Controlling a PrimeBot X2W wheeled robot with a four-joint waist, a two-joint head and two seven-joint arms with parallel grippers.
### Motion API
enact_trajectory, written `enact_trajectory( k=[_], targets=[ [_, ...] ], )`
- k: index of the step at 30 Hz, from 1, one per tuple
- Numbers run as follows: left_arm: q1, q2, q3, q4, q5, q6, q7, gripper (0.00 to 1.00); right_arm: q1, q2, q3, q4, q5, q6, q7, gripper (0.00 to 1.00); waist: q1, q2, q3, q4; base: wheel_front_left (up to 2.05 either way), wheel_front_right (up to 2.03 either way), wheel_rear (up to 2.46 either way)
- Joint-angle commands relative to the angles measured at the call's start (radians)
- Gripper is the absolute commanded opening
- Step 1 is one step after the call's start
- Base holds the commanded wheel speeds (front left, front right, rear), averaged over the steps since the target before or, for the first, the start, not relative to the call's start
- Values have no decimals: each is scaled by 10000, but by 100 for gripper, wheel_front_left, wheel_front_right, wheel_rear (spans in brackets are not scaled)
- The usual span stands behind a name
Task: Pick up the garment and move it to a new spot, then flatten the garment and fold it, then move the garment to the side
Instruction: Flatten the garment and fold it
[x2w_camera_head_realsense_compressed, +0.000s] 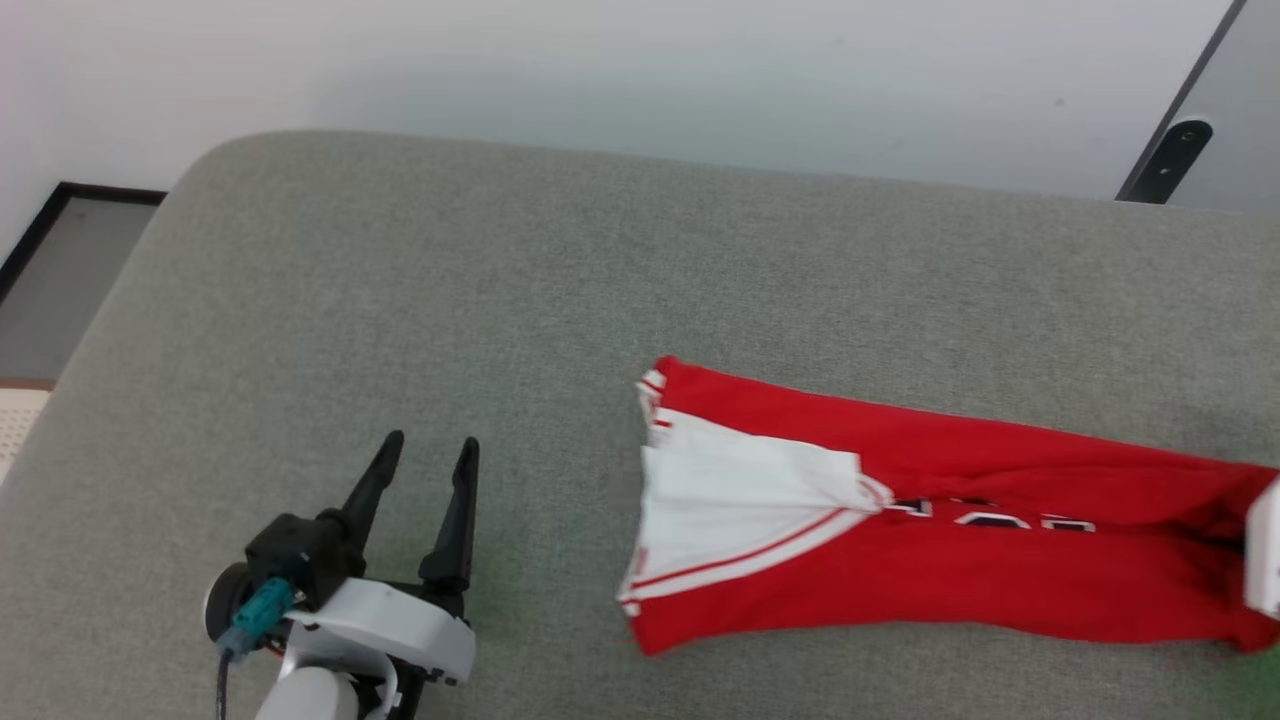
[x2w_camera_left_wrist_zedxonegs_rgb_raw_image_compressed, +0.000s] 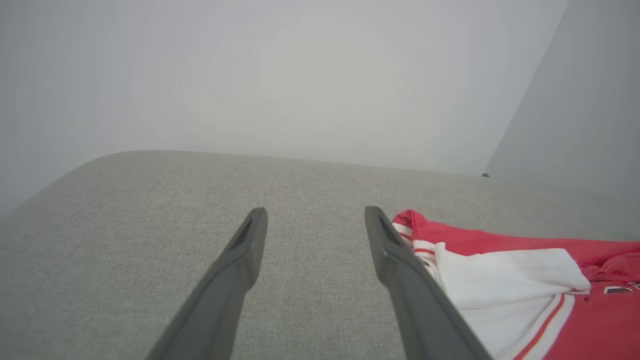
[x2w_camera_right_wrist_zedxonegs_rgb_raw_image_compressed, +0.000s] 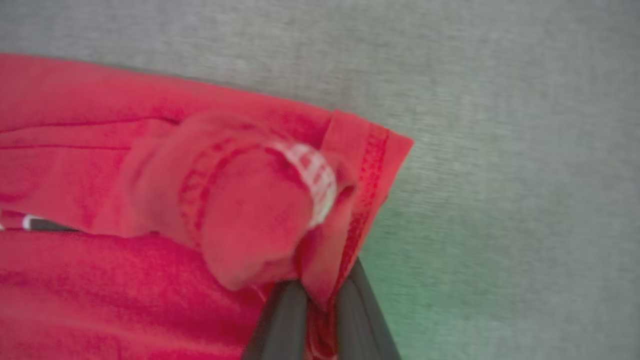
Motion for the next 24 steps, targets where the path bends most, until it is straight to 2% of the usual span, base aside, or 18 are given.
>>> enact_trajectory(
  k=[1, 6, 9, 18, 24],
  targets=[
    [7, 39, 16, 40, -39, -21, 3, 100, -161, -201, -78, 117, -3, -45, 32, 0, 0, 0, -45, -63, 0, 0, 0],
    [110, 102, 107, 99, -74, -21, 3, 100, -514, -438, -190, 79, 111, -42, 171, 0, 0, 0, -211, -275, 0, 0, 0],
    [187, 113, 180, 104, -79, -21, 1, 100, -671, -207, -301, -188, 280, -35, 261, 0, 0, 0, -347, -362, 0, 0, 0],
    [675, -8, 675, 199, -146, -22, 3, 100, -359, 1335, -565, -2604, 1186, -33, 1520, 0, 0, 0, -1084, -606, 0, 0, 0],
    [701, -128, 608, 271, -215, -22, 3, 100, -91, 2676, -628, -4110, 652, -33, 2299, 0, 0, 0, -1341, -359, 0, 0, 0]
  ],
)
